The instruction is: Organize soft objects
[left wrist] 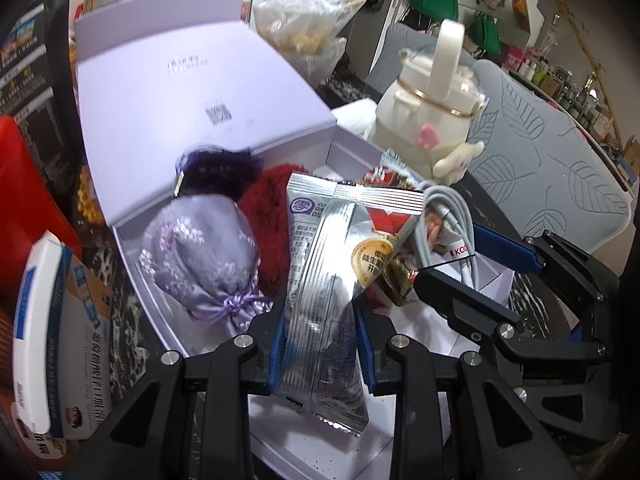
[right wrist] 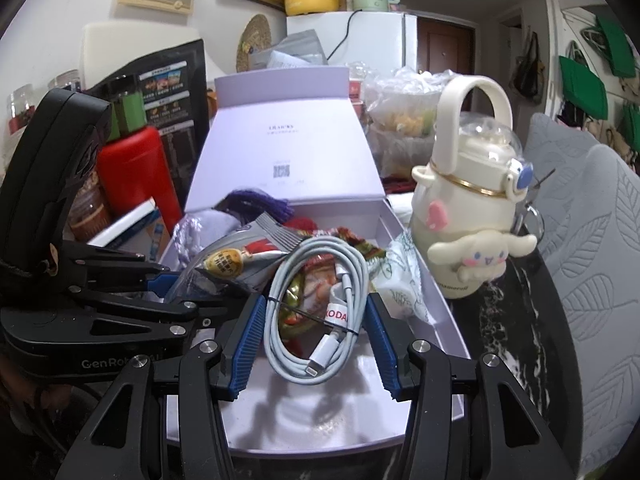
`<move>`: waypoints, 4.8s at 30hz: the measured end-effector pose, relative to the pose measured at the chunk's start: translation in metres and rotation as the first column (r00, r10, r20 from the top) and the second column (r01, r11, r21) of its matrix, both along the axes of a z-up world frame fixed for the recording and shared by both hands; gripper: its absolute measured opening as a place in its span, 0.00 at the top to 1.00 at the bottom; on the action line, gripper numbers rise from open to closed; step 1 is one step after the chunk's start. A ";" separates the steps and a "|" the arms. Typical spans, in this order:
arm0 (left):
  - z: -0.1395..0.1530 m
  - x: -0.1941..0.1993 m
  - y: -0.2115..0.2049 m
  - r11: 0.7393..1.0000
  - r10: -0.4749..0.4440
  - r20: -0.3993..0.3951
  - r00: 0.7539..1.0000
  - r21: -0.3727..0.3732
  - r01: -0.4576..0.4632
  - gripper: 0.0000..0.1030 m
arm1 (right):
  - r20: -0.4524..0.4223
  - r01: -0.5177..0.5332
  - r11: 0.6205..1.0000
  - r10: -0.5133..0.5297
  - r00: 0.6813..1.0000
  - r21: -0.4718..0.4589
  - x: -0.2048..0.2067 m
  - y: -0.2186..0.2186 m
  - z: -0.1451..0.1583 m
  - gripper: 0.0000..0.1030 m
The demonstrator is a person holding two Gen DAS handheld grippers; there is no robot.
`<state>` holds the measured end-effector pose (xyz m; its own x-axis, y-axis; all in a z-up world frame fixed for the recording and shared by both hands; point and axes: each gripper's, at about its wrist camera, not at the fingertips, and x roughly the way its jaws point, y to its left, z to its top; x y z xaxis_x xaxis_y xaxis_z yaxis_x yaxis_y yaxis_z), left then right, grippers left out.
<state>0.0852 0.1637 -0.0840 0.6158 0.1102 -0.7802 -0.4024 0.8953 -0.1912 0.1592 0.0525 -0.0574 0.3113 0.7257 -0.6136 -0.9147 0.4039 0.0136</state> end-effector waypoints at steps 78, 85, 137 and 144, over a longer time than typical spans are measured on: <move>0.155 -0.096 -0.068 0.941 0.058 0.180 0.982 0.318 -0.114 0.03 | 0.149 0.173 0.971 -0.198 0.969 0.162 -0.095 -0.094 0.140 0.20; 0.159 -0.125 -0.087 0.911 0.066 0.234 0.970 0.383 -0.154 0.00 | 0.173 0.239 0.956 -0.268 0.948 0.173 -0.117 -0.114 0.142 0.07; 0.089 -0.155 -0.090 0.964 0.060 0.144 0.988 0.249 -0.095 0.00 | 0.033 0.314 0.947 -0.317 0.948 0.059 -0.141 -0.129 0.068 0.07; 0.088 -0.153 -0.092 0.966 0.047 0.137 0.989 0.248 -0.081 0.00 | 0.034 0.322 0.945 -0.324 0.945 0.053 -0.139 -0.130 0.067 0.07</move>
<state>-0.0675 0.0712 0.0043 0.6947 0.3353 -0.6364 -0.4472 0.8943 -0.0170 0.0203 -0.0773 0.0093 0.5585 0.6088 -0.5634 -0.7352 0.6779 0.0036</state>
